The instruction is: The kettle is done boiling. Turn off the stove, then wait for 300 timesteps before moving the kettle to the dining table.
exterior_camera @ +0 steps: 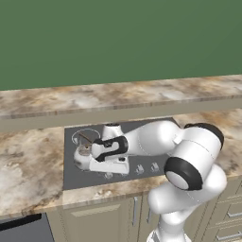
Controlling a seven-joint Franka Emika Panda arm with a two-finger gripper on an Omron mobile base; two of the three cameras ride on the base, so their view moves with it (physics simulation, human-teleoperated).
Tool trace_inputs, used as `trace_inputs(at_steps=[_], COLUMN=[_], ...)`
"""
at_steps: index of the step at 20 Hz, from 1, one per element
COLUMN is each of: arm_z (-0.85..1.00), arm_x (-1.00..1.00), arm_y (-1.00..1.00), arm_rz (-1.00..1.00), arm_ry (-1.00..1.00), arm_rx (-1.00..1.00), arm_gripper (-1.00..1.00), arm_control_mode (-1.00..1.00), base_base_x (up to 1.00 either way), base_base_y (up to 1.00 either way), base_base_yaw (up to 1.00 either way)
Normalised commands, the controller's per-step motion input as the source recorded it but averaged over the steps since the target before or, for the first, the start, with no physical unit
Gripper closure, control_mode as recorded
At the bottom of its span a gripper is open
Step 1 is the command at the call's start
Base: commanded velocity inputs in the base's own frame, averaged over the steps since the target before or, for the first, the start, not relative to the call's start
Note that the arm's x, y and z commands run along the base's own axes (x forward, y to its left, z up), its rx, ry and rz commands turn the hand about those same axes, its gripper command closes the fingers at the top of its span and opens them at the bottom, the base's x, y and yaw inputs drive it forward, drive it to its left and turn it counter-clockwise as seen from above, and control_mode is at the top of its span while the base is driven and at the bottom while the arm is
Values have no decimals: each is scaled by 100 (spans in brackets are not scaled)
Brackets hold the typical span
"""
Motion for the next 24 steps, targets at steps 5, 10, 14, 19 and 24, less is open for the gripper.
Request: trace_inputs(at_steps=[5, 10, 14, 19, 24], arm_z=[22, 24, 25, 24, 24], arm_x=[-8, -11, -11, -11, -12], arm_y=[7, 3, 0, 0, 0], arm_rz=[-6, -6, -6, -4, -1], arm_ry=[3, 1, 0, 1, 1], arm_rx=[-6, -6, -5, -3, -1], arm_gripper=[-100, -100, -100, -100, -100], arm_control_mode=[-100, -100, -100, -100, -100], base_base_x=[0, 0, 0, 0, 0], base_base_y=[0, 0, 0, 0, 0], base_base_yaw=[0, 0, 0, 0, 0])
